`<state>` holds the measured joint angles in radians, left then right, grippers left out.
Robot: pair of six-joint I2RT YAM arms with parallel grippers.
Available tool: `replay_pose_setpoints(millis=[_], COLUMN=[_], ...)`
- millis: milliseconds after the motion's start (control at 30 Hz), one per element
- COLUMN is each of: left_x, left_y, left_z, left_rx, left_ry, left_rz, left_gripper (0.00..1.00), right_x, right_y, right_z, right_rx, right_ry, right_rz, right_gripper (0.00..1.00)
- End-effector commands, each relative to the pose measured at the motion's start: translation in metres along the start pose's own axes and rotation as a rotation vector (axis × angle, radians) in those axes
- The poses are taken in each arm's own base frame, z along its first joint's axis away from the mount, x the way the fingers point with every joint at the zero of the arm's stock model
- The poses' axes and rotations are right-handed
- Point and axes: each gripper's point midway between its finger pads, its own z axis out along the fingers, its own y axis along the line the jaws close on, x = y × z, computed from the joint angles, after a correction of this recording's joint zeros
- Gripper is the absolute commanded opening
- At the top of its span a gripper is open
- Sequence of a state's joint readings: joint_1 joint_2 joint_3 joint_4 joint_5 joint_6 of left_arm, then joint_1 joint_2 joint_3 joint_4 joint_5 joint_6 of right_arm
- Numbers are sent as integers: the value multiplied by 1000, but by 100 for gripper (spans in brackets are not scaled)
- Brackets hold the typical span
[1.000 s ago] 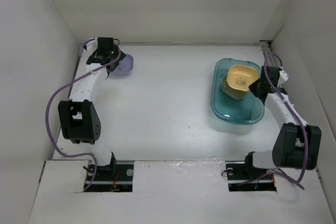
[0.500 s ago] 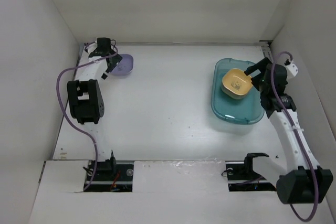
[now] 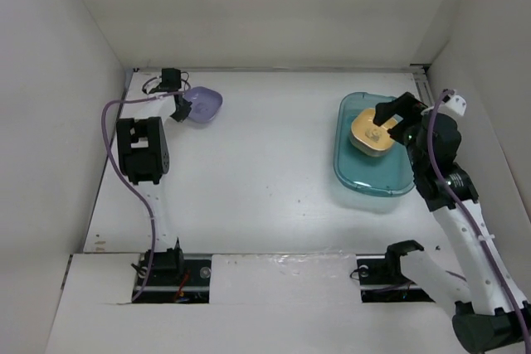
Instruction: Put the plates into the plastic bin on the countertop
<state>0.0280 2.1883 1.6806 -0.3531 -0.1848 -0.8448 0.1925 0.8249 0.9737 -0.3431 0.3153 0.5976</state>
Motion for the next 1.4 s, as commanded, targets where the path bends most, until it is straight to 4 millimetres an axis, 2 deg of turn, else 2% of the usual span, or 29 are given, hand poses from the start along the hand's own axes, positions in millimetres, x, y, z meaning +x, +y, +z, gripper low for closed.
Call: replay_pose_setpoints(millis=[0,33,100,133,200,233,267,300,333,367,400,467,500,533,567,600,633,667,733,800,833,867,967,1000,1033,1067,1133,1233,1367], left_x=[16,13,8,3,18,19,40,50,59,66,88,97,114,119,123,125,138,143,151,152,148,139,134,135,135,138,142,144,148], left_y=[13,-2,-19,-35,-64,-77,-85,-89,-92,-95,-95,-96,-93,-92,-91,-93,-90,-87,-79,-74,-69,-64,-61,-60,-60,-63,-63,-73,-81], left_z=[-12,-34,-59,-88,-123,-151,-167,-181,-194,-219,-229,-258,-267,-274,-281,-298,-305,-306,-306,-307,-299,-292,-286,-280,-280,-279,-277,-285,-298], left_rx=[-24,12,61,127,231,298,335,369,407,469,506,579,605,621,632,680,696,696,679,686,646,587,531,514,514,519,520,571,639], left_ry=[59,21,-20,-44,-45,-57,-46,-37,-38,-28,0,2,30,33,28,20,31,32,35,37,8,-33,-48,-45,-45,-33,-17,-2,20], left_rz=[-10,5,41,62,179,211,270,306,354,375,419,446,482,492,499,537,574,583,612,612,607,573,569,565,565,568,575,569,574], left_gripper=[0,0,0,0,0,0,0,0,0,0,0,0,0,0,0,0,0,0,0,0,0,0,0,0,0,0,0,0,0], right_x=[-15,0,17,27,46,71,86,86,105,111,115,124,130,128,135,138,140,152,158,162,162,157,130,130,118,116,122,140,177], right_y=[37,49,68,76,105,109,123,136,137,141,147,154,159,169,169,172,179,178,188,188,188,179,164,158,167,171,180,179,174], right_z=[-2,-2,9,14,17,32,32,35,48,51,54,65,65,65,70,71,70,72,67,70,69,72,75,72,64,59,56,59,71], right_rx=[-142,-196,-264,-290,-400,-411,-470,-501,-498,-505,-514,-534,-563,-583,-586,-596,-634,-648,-704,-699,-696,-634,-446,-440,-487,-510,-569,-593,-603], right_ry=[-40,10,67,95,166,233,275,278,318,329,323,335,356,344,360,369,377,411,422,430,434,414,282,272,237,239,262,317,409], right_rz=[-128,-152,-210,-226,-275,-340,-375,-401,-447,-463,-475,-487,-486,-483,-497,-497,-491,-494,-487,-477,-467,-447,-403,-401,-379,-375,-371,-411,-440], right_gripper=[100,100,100,100,99,97,95,94,93,93,93,93,93,93,93,93,93,93,90,89,89,87,89,89,89,89,89,88,84])
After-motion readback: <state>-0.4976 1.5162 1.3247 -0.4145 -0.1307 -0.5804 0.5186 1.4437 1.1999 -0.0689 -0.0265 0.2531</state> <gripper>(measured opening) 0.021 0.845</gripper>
